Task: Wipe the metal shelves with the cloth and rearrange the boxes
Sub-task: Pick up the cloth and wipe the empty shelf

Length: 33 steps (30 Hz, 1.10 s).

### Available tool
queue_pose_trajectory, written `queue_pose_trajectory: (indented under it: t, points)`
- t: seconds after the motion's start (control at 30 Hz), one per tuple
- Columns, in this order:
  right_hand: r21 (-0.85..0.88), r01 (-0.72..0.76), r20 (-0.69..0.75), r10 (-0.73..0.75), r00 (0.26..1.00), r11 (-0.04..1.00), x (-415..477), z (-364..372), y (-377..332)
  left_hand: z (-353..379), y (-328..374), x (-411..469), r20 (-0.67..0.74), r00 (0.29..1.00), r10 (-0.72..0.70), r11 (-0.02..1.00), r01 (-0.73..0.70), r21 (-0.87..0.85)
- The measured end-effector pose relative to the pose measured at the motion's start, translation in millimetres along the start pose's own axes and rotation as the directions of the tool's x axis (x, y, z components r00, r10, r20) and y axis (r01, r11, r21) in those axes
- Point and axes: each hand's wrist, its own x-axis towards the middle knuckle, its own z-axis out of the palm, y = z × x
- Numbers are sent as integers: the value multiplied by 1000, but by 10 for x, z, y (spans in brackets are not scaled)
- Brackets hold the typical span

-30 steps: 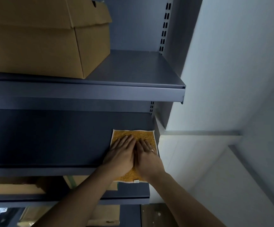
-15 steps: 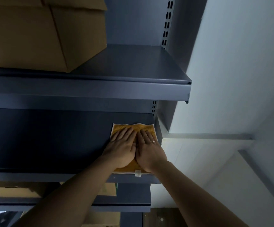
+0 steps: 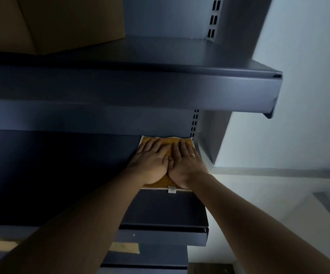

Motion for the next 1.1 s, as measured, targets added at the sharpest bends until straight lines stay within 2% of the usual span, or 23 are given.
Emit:
queue_pose_trajectory:
  t: [0.5, 0.73, 0.93, 1.1]
  points:
    - [-37, -131, -14, 130, 991, 991, 231, 19, -157, -12, -212, 201, 8, 999, 45, 999, -45, -9]
    - [-38, -44, -6, 44, 999, 998, 339, 70, -660, -85, -711, 4, 11, 1000, -17, 1000, 17, -1]
    - [-53, -32, -10, 32, 999, 998, 230, 80, -708, -97, -695, -87, -2, 999, -37, 999, 37, 13]
    - [-57, -42, -1, 42, 999, 998, -32, 136, -820, -99, -704, -386, 41, 999, 2, 999, -4, 39]
